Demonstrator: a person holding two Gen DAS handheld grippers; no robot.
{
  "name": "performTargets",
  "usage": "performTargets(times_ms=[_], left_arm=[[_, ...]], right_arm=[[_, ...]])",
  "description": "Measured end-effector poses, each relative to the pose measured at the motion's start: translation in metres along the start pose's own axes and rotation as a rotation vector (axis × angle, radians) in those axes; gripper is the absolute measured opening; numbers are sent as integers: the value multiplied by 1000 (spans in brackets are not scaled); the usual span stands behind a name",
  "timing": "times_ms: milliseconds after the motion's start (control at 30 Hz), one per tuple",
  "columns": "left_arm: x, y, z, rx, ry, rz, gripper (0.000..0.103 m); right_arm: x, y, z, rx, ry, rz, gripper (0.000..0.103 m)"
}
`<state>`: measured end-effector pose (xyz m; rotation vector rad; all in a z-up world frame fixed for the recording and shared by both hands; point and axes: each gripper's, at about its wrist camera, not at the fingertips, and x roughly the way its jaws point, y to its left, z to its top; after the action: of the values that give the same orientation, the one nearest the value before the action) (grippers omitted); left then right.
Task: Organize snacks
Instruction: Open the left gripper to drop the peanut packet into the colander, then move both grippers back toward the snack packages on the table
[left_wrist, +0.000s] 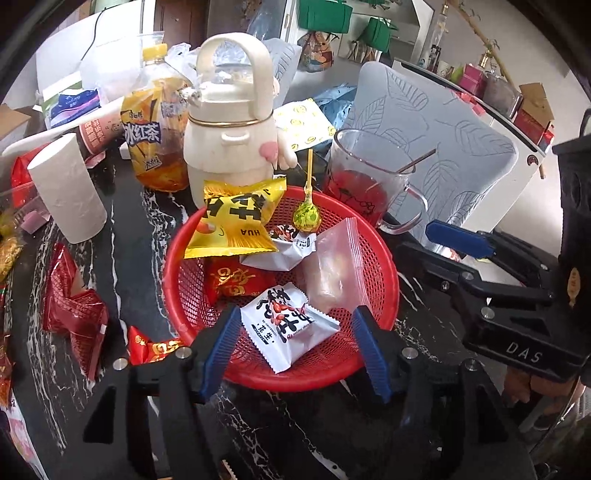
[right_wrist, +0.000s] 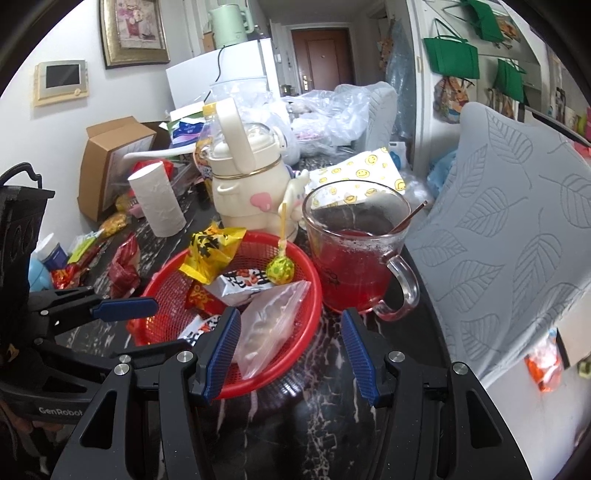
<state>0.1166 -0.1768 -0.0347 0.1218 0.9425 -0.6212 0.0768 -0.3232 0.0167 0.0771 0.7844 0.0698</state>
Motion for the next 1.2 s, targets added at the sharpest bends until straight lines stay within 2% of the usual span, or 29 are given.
performTargets(times_ms=[400,733,1200], left_arm=[[-45,3,0,-6,-96,50,62],[-90,9,-10,-24,-177,104,62],[-144,24,-46,-103,-246,205,62]], right_arm=[[-22,22,3,-29,-38,22,57],[-48,55,4,-84,-95,65,57],[-69,104,-8,-175,-119,196,57]])
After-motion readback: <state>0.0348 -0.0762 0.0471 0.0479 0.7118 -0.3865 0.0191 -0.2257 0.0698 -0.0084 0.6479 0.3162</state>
